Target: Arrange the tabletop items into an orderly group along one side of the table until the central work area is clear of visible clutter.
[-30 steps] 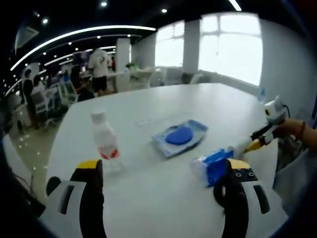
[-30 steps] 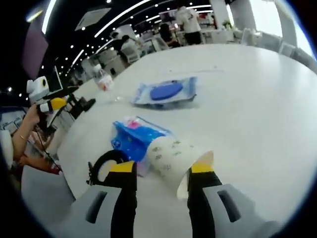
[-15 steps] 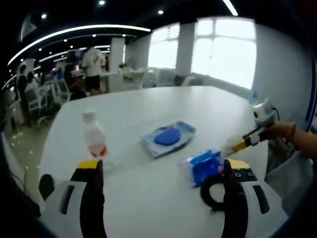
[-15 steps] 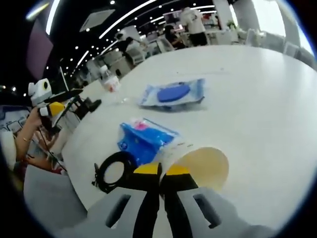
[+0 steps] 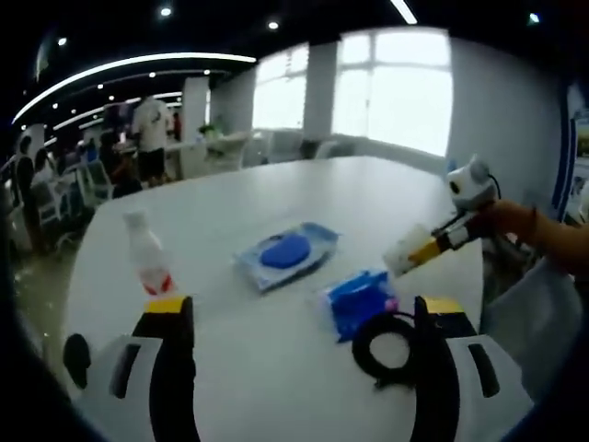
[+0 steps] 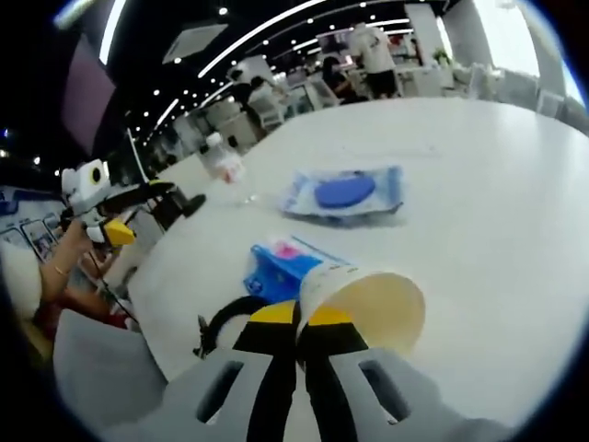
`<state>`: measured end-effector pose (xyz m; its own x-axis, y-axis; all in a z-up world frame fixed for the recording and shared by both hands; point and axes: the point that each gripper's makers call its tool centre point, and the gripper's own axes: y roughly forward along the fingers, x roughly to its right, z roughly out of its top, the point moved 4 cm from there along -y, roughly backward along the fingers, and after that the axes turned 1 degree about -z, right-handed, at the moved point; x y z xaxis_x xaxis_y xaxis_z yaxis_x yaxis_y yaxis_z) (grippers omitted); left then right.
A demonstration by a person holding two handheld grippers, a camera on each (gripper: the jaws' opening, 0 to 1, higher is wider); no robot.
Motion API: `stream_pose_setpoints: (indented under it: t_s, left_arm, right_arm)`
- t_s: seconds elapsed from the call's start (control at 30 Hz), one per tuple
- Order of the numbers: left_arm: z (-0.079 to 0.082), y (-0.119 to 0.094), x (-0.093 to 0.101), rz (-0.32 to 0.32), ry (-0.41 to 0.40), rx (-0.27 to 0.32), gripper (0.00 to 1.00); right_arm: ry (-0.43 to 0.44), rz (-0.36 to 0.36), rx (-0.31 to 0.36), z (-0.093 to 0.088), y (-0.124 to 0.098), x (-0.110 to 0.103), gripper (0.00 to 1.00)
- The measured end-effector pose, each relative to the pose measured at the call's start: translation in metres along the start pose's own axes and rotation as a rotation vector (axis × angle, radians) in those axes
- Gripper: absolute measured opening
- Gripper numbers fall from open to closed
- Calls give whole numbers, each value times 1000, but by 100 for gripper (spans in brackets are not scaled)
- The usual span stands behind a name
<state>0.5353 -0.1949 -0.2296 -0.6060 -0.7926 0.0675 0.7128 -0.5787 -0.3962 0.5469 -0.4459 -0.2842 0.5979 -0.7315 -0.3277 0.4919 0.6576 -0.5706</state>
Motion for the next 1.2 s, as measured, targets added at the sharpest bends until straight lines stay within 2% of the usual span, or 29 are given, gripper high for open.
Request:
stream_pose_setpoints:
  t_s: [0.17,0.33,0.43,0.57,0.67,0.9,1.0,1.2]
  left_arm:
    - [-1,3,16,-59,62,-12,97]
    - [0,4,27,-95,71,-4,98]
    - [-1,5,32,-113,90,-5,97]
    - [-1,7,44,-156,123,-6,96]
    - [-2,8,51,-173,173,-22,96]
    - [-3,10,68,-225,196,-30,94]
    - [-5,11,77,-265,241,-51,93]
    - [-5,13,89,-304,287,-57,89]
  right_arm:
    - [-28,59,-20,1,3,-18,1]
    - [-96,132,-53,0,5,-39,1]
    - [-106,185,-61,0,6,-55,1]
    - [-96,296,-52,5,8,-83,1]
    - [-113,349,-56,7,9,-101,1]
    - [-139,408,-55,11,9,-124,1]
    - [-139,443,-54,12,8,-137,1]
    - [-152,485,-74,8,9,-154,1]
